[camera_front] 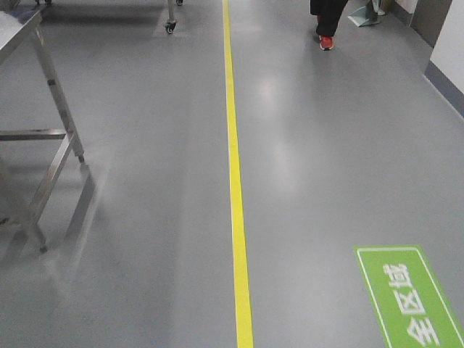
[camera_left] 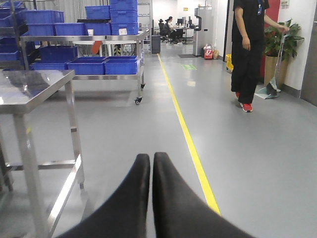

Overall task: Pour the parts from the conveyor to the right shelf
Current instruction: 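Drive along the yellow floor line holding the blue part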

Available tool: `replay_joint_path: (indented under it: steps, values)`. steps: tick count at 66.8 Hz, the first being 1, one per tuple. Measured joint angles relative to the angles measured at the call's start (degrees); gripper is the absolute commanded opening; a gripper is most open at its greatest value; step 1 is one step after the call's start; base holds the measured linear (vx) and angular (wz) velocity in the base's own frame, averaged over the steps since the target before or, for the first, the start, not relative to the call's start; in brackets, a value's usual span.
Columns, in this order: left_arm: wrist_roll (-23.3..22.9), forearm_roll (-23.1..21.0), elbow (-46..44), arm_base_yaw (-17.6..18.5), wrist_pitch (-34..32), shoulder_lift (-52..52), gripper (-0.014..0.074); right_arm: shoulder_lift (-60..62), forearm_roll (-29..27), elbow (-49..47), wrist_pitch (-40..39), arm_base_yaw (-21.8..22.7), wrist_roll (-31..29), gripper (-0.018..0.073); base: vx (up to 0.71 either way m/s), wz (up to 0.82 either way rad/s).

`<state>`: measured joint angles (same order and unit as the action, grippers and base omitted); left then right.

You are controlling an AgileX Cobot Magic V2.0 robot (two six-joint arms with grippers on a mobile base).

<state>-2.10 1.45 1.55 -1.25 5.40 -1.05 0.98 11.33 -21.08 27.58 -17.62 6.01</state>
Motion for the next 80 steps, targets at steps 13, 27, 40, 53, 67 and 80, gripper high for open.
replay_joint_path:
  steps: [13,27,40,53,67,80]
  values:
    - [0.00,0.00,0.00,0.00,0.00,0.00,-0.0006,0.00,0.00,0.00,0.00,0.00,0.00,-0.0008,0.74,0.01]
    - [0.00,0.00,0.00,0.00,0.00,0.00,-0.0006,0.00,0.00,0.00,0.00,0.00,0.00,-0.0008,0.76,0.08]
    - [0.00,0.00,0.00,0.00,0.00,0.00,-0.0006,0.00,0.00,0.00,0.00,0.00,0.00,-0.0008,0.78,0.14]
    - [0.00,0.00,0.00,0.00,0.00,0.00,-0.0006,0.00,0.00,0.00,0.00,0.00,0.00,-0.0008,0.75,0.16]
    - [0.00,0.00,0.00,0.00,0.00,0.00,-0.0006,0.00,0.00,0.00,0.00,0.00,0.00,-0.0008,0.73,0.04]
    - [0.00,0.00,0.00,0.00,0.00,0.00,-0.0006,0.00,0.00,0.00,0.00,0.00,0.00,-0.0008,0.76,-0.08]
